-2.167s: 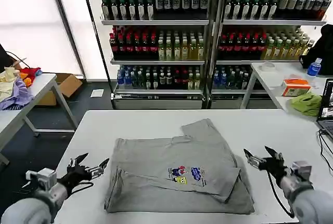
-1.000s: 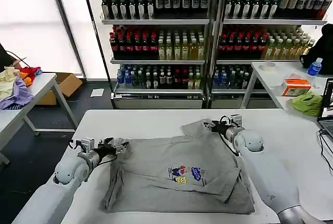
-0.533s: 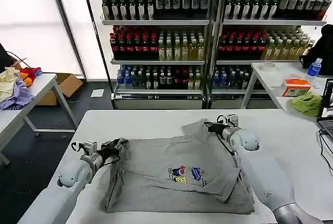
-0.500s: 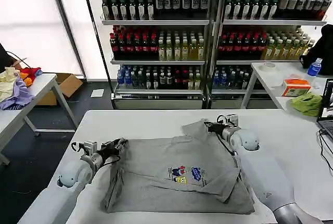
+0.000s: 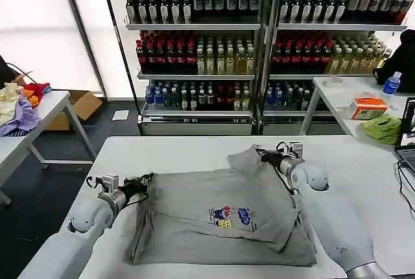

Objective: Fold and organize the clothes.

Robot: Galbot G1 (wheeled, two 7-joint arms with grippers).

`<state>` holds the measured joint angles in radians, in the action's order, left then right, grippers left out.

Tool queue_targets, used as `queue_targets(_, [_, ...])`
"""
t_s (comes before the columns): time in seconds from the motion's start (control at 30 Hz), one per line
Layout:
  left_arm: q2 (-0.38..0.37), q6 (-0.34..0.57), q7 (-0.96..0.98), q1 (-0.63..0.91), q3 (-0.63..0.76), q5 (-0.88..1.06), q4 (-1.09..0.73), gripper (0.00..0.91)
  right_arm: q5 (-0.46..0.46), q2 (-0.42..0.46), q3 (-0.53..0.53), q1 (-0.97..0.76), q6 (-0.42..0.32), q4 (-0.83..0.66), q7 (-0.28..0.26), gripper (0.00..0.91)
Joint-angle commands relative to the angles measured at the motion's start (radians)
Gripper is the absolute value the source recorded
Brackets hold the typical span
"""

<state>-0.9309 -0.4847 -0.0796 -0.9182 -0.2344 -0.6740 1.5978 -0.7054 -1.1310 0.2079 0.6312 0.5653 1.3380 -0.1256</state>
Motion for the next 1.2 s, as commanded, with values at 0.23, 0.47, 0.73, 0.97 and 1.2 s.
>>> queue_targets(0.23, [0.056, 0.030, 0.054, -0.175, -0.143, -0.043, 0.293, 0.010, -0.152, 0.114, 0.332, 0.529, 0.013, 0.605, 0.046, 0.000])
queue_targets(0.47, [0.056, 0.028, 0.064, -0.393, -0.262, -0.014, 0.441, 0.020, -0.171, 0.095, 0.526, 0.836, 0.012, 0.780, 0.037, 0.000])
queue_targets(0.73, [0.052, 0.026, 0.085, -0.613, -0.358, 0.005, 0.571, 0.020, -0.180, 0.050, 0.689, 1.095, 0.001, 0.893, 0.027, 0.000])
queue_targets(0.97, [0.011, 0.042, 0.070, -0.758, -0.401, 0.033, 0.653, 0.020, -0.025, 0.006, 0.597, 1.051, -0.040, 0.843, 0.063, 0.655])
queue_targets(1.2, [0.014, 0.043, 0.068, -0.639, -0.307, 0.041, 0.573, 0.010, 0.007, 0.054, 0.374, 0.674, 0.014, 0.673, 0.181, 0.907])
